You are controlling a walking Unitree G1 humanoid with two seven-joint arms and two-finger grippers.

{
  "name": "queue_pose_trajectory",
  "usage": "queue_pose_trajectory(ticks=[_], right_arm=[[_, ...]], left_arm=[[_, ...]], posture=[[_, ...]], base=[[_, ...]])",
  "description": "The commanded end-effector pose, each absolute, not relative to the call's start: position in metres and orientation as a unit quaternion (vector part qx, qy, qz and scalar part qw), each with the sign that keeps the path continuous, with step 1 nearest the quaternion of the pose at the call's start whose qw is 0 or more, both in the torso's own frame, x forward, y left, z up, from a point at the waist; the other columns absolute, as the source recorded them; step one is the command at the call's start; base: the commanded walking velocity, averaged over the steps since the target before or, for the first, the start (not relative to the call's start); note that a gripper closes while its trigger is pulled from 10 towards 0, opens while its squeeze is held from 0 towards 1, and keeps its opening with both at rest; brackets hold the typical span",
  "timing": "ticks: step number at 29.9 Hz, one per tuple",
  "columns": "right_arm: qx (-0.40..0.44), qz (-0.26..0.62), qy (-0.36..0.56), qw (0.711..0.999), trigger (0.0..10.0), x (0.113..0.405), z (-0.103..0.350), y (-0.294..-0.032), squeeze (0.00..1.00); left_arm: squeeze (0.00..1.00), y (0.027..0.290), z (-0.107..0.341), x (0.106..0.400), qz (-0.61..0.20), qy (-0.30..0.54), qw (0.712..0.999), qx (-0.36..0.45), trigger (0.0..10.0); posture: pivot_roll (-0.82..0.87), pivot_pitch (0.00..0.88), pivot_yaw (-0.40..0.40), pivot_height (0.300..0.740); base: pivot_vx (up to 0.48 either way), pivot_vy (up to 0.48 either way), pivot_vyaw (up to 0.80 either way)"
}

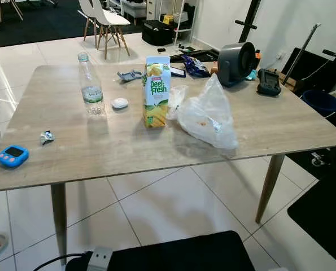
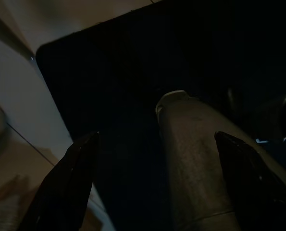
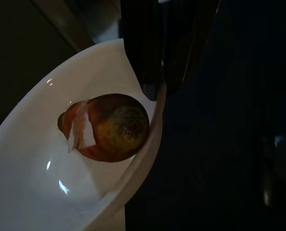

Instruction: Restocking fridge

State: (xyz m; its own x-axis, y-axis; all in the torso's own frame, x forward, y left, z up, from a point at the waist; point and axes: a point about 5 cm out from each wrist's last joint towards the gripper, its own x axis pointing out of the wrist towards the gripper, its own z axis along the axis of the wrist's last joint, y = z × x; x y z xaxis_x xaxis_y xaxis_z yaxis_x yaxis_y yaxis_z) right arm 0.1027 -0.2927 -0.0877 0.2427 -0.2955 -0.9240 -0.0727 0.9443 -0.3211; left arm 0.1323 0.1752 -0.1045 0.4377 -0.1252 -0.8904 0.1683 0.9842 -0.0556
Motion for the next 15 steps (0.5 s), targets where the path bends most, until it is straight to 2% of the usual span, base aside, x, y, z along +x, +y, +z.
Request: queue_pose_trajectory(ticks=[1,15], right_arm=[[-0.151,-0.076,0.625,0.762,10.0,0.0908,-0.0894,-0.2957,0.00],[-0.142,-0.076,0.625,0.764,10.0,0.0925,-0.0911,-0.2907,0.00]], left_arm=[[0.00,0.1639,-0.1113,0.1144,-0.103,0.553,0.827,0.008,10.0],[0.00,0.1674,-0.1103,0.1172,-0.104,0.552,0.827,0.019,10.0]], posture=[[0.01,0.000,-0.065,0.740],[0.01,0.000,-0.053,0.740]], base=[[0.000,0.000,-0.78],[0.000,0.000,-0.78]])
